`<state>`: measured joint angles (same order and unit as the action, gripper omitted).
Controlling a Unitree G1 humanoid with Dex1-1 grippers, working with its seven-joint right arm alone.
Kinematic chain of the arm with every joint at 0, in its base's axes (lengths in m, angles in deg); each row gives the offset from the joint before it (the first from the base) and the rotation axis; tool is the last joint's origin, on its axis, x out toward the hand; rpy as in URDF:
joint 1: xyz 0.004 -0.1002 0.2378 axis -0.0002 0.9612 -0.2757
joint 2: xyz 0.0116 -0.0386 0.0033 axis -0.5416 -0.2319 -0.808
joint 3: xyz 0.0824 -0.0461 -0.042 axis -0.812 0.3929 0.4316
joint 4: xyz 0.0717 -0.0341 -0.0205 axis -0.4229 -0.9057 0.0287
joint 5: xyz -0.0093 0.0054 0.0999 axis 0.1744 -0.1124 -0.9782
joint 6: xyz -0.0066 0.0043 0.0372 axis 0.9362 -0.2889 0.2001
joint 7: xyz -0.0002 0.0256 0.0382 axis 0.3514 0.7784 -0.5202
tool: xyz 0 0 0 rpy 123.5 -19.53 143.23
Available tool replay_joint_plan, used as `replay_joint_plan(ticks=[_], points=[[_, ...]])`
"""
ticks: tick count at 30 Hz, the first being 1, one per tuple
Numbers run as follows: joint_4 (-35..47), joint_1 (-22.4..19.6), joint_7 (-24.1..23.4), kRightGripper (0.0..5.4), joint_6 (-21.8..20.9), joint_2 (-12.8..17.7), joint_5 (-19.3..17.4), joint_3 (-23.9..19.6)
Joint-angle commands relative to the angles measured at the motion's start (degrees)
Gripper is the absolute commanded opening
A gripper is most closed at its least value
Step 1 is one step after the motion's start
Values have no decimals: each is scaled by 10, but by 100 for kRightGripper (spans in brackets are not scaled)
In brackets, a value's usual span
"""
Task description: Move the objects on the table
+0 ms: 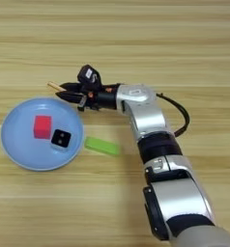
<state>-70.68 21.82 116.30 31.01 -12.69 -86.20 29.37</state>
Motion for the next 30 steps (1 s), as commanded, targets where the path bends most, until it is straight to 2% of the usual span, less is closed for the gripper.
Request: replay_joint_plan(ticks=[1, 9, 15, 30], points=[[27, -39, -23, 91, 0, -2, 2, 9], [59, -43, -35, 91, 45, -29, 5, 38], [46, -46, -41, 91, 49, -49, 13, 56], [-114, -105, -89, 91, -14, -73, 38, 55]])
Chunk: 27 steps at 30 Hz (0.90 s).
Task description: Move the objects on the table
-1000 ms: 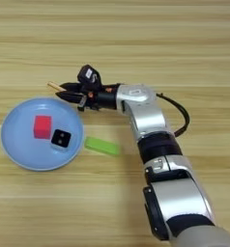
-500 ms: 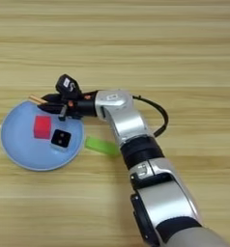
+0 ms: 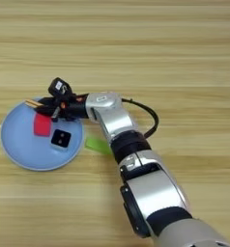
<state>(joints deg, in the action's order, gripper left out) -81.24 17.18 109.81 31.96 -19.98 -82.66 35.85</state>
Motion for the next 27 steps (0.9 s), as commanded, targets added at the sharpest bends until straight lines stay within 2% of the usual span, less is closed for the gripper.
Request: replay_joint_plan(ticks=[1, 16, 17, 27], points=[[-13, -61, -24, 91, -26, -1, 2, -11], [-55, -74, -25, 91, -45, -3, 12, -13], [-57, -75, -25, 119, -45, -3, 13, -13], [-66, -78, -25, 244, -47, -4, 16, -16]])
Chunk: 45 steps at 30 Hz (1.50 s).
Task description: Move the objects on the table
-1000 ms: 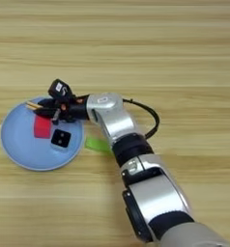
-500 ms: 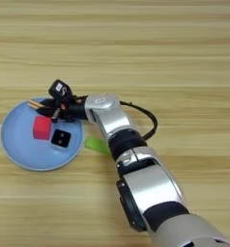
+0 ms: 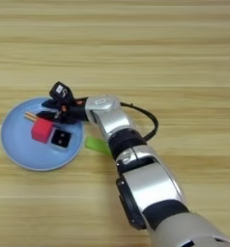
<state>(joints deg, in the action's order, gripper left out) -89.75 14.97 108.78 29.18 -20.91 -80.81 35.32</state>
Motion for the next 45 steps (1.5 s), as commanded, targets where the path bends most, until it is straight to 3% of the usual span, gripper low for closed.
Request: replay_joint_plan(ticks=[1, 15, 26, 45], points=[[18, -56, -15, 256, -19, 5, -2, -11], [64, -57, -2, 405, -15, 15, -24, -35], [125, -56, 3, 535, 5, 42, -47, -67], [275, 6, 51, 535, 55, 123, -100, -106]])
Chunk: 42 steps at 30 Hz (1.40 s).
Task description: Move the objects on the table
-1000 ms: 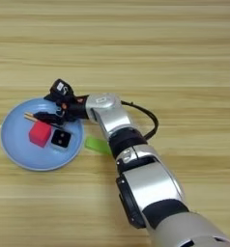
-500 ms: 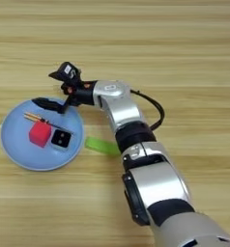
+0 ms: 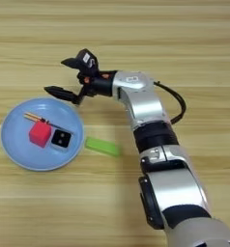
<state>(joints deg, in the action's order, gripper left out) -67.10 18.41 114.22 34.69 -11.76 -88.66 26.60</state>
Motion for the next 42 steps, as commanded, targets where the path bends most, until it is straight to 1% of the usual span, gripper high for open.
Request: replay_joint_plan(ticks=[1, 4, 14, 20, 25, 29, 35, 38, 42], points=[[54, -24, -1, 535, 2, 37, -23, -21], [68, -15, 9, 535, 8, 54, -33, -28], [94, 13, 38, 535, 20, 96, -55, -43], [106, 39, 67, 535, 23, 128, -64, -47], [84, 58, 92, 535, 3, 155, -59, -47], [65, 65, 109, 535, -14, 169, -55, -44], [18, 68, 140, 535, -46, 184, -42, -33], [-3, 66, 151, 535, -62, 186, -36, -29], [-32, 72, 161, 535, -96, 191, -21, -22]])
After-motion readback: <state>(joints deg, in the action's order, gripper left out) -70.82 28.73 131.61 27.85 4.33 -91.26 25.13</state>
